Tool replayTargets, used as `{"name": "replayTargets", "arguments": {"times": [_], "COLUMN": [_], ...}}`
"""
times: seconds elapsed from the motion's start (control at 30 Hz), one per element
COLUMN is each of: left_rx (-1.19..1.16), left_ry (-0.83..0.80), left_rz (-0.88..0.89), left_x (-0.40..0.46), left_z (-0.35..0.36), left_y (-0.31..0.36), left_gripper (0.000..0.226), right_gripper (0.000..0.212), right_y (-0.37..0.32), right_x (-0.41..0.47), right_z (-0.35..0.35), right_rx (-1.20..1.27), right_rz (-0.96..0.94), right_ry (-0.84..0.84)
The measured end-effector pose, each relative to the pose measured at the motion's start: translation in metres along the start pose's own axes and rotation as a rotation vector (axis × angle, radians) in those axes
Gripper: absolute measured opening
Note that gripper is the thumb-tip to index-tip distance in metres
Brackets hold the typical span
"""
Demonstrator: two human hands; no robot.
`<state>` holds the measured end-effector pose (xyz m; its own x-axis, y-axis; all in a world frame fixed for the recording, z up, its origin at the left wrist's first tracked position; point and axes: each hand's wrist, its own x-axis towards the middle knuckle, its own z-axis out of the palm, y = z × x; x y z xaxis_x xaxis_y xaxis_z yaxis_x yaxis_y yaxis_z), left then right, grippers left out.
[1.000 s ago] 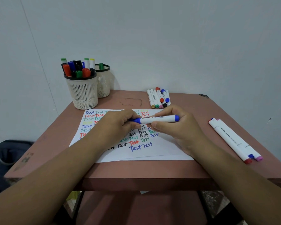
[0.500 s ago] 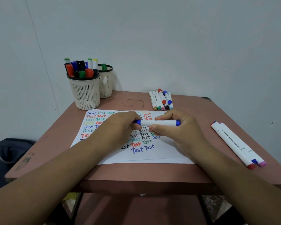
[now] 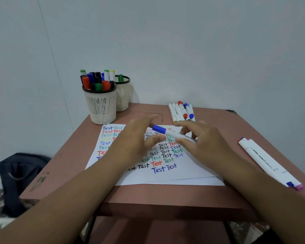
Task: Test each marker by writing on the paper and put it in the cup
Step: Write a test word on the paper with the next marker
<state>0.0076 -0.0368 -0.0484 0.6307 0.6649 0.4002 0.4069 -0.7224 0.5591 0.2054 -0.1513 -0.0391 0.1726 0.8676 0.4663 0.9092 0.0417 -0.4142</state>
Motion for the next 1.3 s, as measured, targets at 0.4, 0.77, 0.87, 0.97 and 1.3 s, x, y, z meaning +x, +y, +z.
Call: {"name": "replayTargets", "arguments": {"times": [0.4,0.77,0.87,0.97,1.3], "left_rx": [-0.172,-0.175,-0.156,-0.173,-0.164], "left_ry": [0.187,0.216,0.209,0.221,0.194], "left_rz": [-0.427,-0.463,-0.465,-0.472,-0.452], "left_x": [0.012,0.013,0.014,0.015,0.018], "left_z": [-0.003,-0.004,-0.002,0.001,0.003], "left_y": [-0.016,-0.019,-0.022,-0.024,-0.027], "left_gripper": [0.067,0.050,0.057,0.072,0.072], "right_gripper": [0.090,0.068,0.063,0.058,0.064], "right_y": [-0.035,-0.074,-0.074,-0.073,-0.052], "right_x": [0.110,0.240,0.256,0.263,0.258], "right_z": [-0.003,0.033,0.050,0.065,0.075], "right_rx": [0.038,0.438,0.443,0.402,0.216], "right_rz": [-0.035,-0.066,-0.063,-0.057,-0.043], "right_ry": [-0.115,0.253,0.246,0.170,-0.092]}}
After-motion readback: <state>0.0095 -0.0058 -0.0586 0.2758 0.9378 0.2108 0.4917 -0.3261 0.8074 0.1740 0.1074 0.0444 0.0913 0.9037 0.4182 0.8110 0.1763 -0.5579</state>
